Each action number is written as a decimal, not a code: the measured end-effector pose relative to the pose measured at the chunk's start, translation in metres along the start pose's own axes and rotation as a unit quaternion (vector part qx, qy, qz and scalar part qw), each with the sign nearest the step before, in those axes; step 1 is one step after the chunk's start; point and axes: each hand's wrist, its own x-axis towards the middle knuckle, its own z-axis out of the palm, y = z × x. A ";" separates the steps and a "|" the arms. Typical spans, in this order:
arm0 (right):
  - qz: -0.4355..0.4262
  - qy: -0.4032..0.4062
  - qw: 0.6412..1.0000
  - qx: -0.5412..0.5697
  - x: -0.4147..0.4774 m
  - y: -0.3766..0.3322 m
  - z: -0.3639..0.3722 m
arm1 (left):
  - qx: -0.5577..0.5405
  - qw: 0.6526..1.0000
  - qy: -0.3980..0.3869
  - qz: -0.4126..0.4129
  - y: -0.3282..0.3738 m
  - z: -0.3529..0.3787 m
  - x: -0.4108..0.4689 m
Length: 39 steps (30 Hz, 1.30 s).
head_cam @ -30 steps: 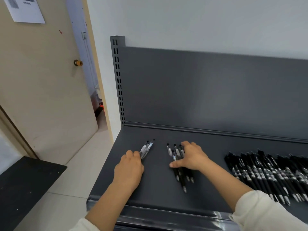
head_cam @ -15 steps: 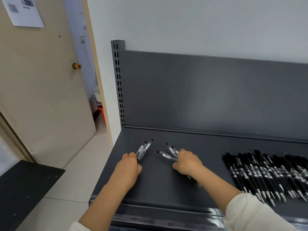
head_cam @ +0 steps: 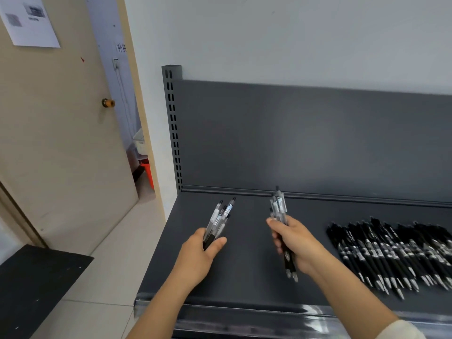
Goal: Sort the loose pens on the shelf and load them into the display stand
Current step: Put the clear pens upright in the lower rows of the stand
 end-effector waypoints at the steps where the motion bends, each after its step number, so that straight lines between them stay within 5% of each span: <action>1: 0.006 0.004 0.999 0.046 -0.003 0.000 -0.001 | -0.022 1.000 -0.007 -0.002 0.002 0.003 -0.002; 6: 0.049 -0.010 0.953 0.300 -0.022 0.000 -0.003 | -0.190 0.979 -0.057 -0.045 0.023 0.019 -0.020; 11: 0.042 -0.025 0.909 0.414 -0.049 0.008 -0.014 | -0.274 0.950 -0.131 -0.067 0.055 0.044 -0.046; 21: -0.094 0.078 0.879 0.461 -0.127 0.028 -0.131 | -0.264 0.939 -0.221 -0.012 0.140 0.146 -0.112; 27: -0.169 0.190 0.849 0.463 -0.205 0.061 -0.247 | -0.342 0.902 -0.251 -0.082 0.212 0.258 -0.189; 39: -0.120 0.327 0.818 0.458 -0.331 0.142 -0.431 | -0.233 0.879 -0.417 0.006 0.295 0.435 -0.309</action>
